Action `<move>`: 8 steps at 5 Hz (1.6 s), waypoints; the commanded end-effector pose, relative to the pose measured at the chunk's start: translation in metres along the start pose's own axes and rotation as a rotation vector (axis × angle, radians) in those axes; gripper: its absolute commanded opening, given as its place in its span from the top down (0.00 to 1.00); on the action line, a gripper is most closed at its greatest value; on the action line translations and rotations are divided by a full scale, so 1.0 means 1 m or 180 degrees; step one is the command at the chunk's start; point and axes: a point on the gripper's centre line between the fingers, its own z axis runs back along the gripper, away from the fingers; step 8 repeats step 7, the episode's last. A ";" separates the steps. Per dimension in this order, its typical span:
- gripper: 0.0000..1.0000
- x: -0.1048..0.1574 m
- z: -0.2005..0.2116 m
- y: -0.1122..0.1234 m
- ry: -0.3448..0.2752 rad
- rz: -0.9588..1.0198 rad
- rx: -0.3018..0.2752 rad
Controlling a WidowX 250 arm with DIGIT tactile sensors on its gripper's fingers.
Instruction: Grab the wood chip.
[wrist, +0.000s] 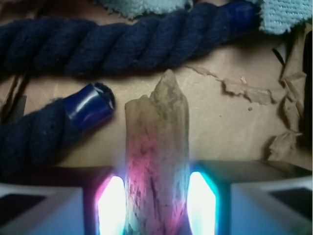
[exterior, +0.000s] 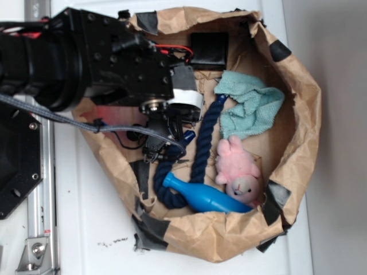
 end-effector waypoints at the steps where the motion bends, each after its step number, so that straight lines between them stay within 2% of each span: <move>1: 1.00 0.002 0.009 0.005 0.0032 0.0131 0.0112; 2: 1.00 0.005 0.023 0.008 -0.0019 0.0210 0.0082; 3: 1.00 0.006 0.026 0.010 0.0035 0.0289 0.0085; 5: 1.00 0.011 0.127 -0.014 -0.0135 0.1030 -0.0313; 6: 1.00 0.027 0.172 -0.018 -0.0063 0.1180 -0.0163; 8: 1.00 0.037 0.165 -0.019 -0.0014 0.1187 -0.0095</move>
